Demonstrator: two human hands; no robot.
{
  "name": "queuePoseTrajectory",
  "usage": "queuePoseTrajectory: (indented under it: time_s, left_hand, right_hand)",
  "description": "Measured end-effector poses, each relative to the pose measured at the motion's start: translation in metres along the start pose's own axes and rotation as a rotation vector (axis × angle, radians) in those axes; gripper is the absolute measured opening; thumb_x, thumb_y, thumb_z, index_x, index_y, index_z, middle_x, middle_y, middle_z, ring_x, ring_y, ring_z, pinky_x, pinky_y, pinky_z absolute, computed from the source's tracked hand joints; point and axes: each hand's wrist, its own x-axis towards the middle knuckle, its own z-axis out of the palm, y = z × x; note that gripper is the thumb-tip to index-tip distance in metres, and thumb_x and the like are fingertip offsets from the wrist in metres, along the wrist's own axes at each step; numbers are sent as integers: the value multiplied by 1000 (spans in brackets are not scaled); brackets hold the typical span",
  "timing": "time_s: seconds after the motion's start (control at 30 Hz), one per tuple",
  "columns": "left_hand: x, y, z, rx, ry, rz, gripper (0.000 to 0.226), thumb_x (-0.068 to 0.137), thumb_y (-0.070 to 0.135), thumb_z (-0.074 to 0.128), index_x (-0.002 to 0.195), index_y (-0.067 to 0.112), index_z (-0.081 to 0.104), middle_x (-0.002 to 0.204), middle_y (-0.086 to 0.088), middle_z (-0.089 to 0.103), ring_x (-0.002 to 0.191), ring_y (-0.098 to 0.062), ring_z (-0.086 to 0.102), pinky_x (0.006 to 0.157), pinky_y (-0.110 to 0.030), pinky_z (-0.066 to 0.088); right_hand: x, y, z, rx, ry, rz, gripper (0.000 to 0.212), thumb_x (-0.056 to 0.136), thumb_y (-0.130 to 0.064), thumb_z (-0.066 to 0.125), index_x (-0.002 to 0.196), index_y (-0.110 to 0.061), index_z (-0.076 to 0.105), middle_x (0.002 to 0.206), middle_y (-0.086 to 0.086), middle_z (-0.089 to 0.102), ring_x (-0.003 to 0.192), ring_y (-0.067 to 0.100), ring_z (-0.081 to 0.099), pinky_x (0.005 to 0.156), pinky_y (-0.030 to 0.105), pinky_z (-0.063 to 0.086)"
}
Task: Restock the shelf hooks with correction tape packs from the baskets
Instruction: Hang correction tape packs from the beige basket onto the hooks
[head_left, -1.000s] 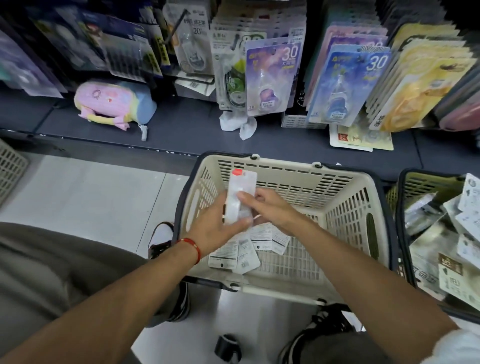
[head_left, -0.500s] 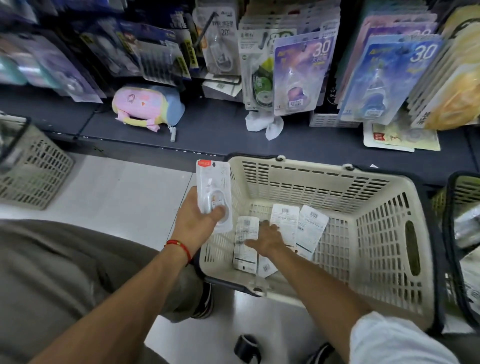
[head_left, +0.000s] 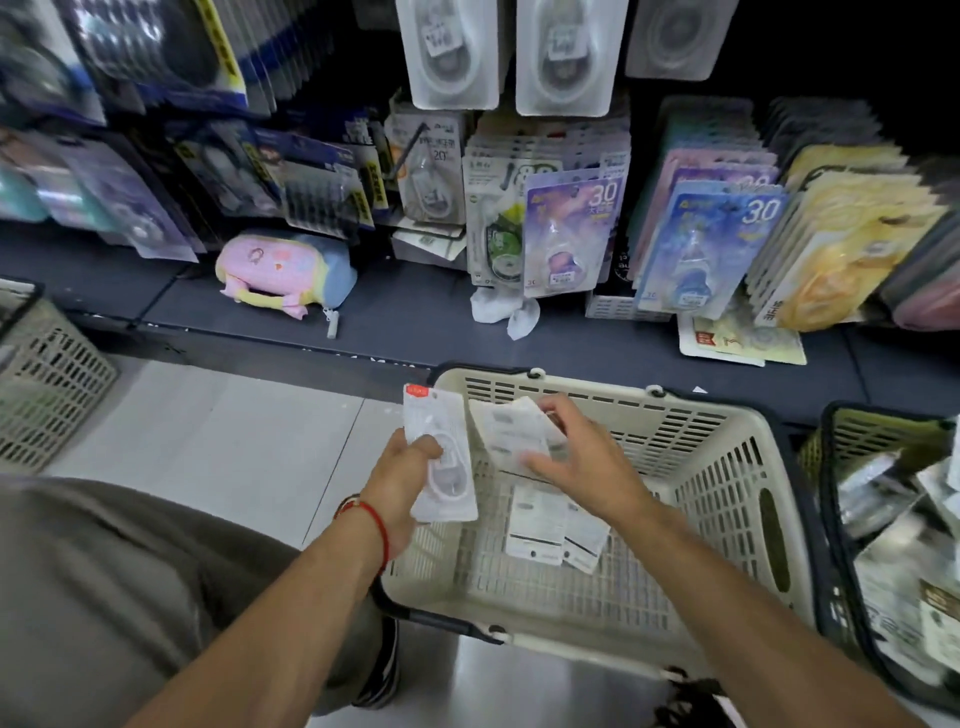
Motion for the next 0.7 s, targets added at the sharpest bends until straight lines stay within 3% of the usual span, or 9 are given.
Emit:
queuePoseTrajectory:
  time_s: [0.1, 0.17, 0.23, 0.33, 0.4, 0.5, 0.6, 0.7]
  left_hand:
    - [-4, 11, 16, -319, -399, -207, 42, 87, 45, 71, 114, 14, 65, 99, -14, 71, 87, -31, 70, 85, -48, 57]
    - [-3, 8, 17, -381, -525, -226, 53, 98, 54, 62, 124, 8, 69, 120, -21, 73, 109, -39, 71, 99, -57, 54]
    - [-4, 3, 14, -356, -612, -206, 54, 102, 36, 64, 144, 2, 57, 143, -27, 61, 132, -45, 60, 113, -64, 43]
    - [-5, -6, 9, -364, -651, -187, 47, 101, 19, 67, 142, -2, 57, 145, -30, 59, 132, -50, 59, 105, -65, 51]
    - [-6, -7, 8, -362, -650, -187, 43, 99, 20, 66, 135, -4, 64, 140, -30, 62, 124, -49, 65, 97, -63, 57]
    - [-6, -8, 8, -376, -645, -171, 46, 99, 24, 63, 139, 0, 60, 141, -30, 62, 124, -47, 65, 99, -63, 56]
    - [-6, -11, 4, -371, -646, -143, 48, 101, 18, 61, 146, 4, 54, 145, -28, 59, 132, -48, 59, 103, -67, 50]
    - [-4, -14, 6, -311, -603, -86, 50, 100, 7, 63, 149, 9, 52, 142, -24, 64, 133, -46, 59, 102, -64, 52]
  right_hand:
    - [-9, -29, -16, -413, 72, -344, 54, 80, -28, 88, 125, -32, 58, 124, -12, 65, 111, 15, 59, 91, 41, 53]
    - [-14, -42, -20, -569, 28, -447, 59, 76, -24, 89, 129, -25, 62, 129, -5, 64, 117, 26, 58, 95, 47, 51]
    - [-17, -47, -28, -555, -39, -445, 61, 77, -27, 88, 132, -25, 61, 131, -6, 62, 120, 25, 55, 99, 46, 48]
    - [-24, -48, -44, -462, -153, -403, 63, 79, -37, 88, 137, -29, 62, 128, -13, 56, 120, 16, 47, 105, 35, 40]
    - [-28, -50, -51, -412, -175, -392, 64, 78, -40, 89, 137, -31, 65, 123, -16, 54, 119, 13, 45, 105, 26, 36]
    - [-31, -54, -62, -339, -162, -338, 63, 75, -41, 91, 134, -33, 69, 121, -22, 55, 117, 6, 46, 102, 9, 29]
    - [-38, -56, -73, -260, -165, -265, 51, 82, -34, 89, 130, -35, 72, 124, -21, 63, 118, 2, 54, 104, 17, 40]
    - [-50, -50, -86, -138, 31, -63, 30, 99, -22, 72, 128, -31, 70, 118, -27, 68, 110, 2, 65, 92, 26, 53]
